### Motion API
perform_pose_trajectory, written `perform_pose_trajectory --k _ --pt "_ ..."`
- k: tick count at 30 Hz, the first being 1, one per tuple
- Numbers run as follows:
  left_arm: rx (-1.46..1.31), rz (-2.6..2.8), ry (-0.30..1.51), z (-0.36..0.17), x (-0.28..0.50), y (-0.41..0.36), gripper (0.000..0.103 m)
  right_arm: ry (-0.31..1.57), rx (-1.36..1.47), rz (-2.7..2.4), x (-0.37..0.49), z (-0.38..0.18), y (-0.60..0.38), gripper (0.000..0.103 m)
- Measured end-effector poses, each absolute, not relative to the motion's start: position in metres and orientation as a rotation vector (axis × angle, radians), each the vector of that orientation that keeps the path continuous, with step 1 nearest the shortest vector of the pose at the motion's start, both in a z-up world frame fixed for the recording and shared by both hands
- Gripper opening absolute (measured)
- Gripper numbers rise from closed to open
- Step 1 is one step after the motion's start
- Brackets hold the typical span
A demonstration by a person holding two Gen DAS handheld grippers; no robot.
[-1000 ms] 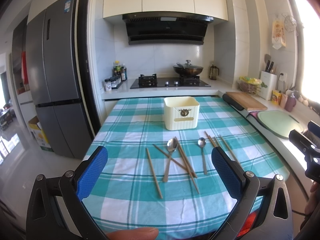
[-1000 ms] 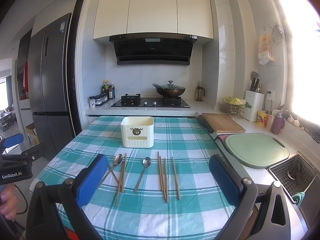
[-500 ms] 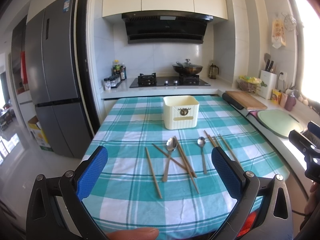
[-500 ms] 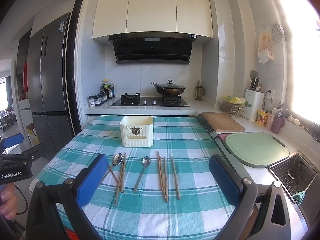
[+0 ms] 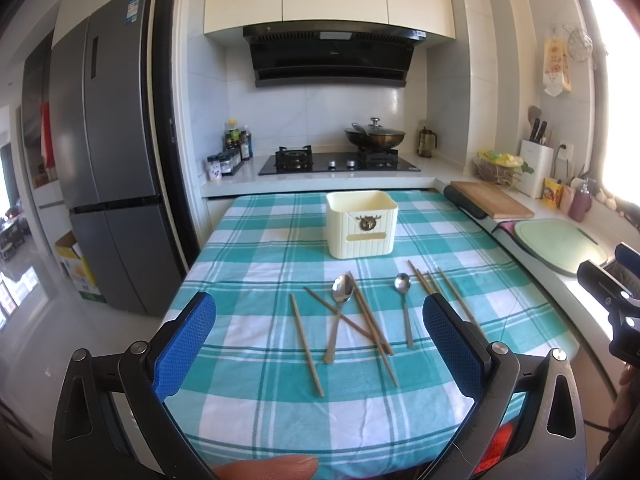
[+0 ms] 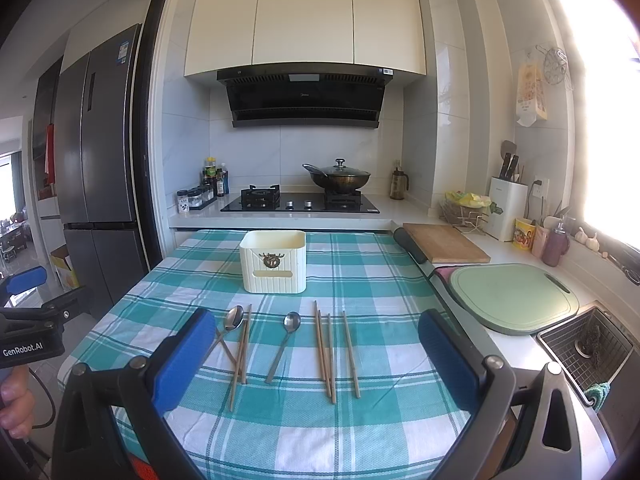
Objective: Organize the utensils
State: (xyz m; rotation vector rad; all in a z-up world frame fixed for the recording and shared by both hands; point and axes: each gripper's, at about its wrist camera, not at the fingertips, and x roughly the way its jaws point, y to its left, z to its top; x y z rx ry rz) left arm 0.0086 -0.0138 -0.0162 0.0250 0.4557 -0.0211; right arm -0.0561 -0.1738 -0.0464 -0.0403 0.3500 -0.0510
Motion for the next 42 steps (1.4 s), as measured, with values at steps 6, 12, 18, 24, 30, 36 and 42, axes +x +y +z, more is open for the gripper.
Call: perform_pose_trajectory --k 6,12,18,24,30,36,42 --pt "0.025 -0.021 0.456 -0.0146 0.0092 -0.0124 0.103 0.35 -0.04 -0.051 -0.0561 -0.0464 -0.1736 0.103" --pt "0.025 -0.021 0.457 -0.0146 0.0092 -0.0125 0.103 0.35 -0.041 -0.052 -0.0561 -0.0465 -0.1736 0.103" --pt "0.024 -0.021 0.458 -0.0151 0.0096 -0.013 0.103 0.35 -0.041 -0.051 -0.056 -0.0462 -0.1737 0.103" --pt "0.024 -0.021 0.458 -0.0141 0.0097 -0.0123 0.103 0.351 -0.041 -0.051 -0.0559 -0.0462 -0.1736 0.103" --pt "0.024 -0.021 0.458 -0.014 0.0099 -0.0123 0.103 0.352 -0.041 -0.051 -0.0563 -0.0467 -0.1739 0.103" --pt "0.026 -0.021 0.459 -0.0145 0.01 -0.013 0.103 0.351 -0.041 -0.05 -0.0565 -0.0466 -0.1743 0.103" --pt "0.024 -0.022 0.46 -0.0137 0.0101 -0.0119 0.103 0.353 -0.042 -0.05 -0.0557 -0.0464 -0.175 0.103"
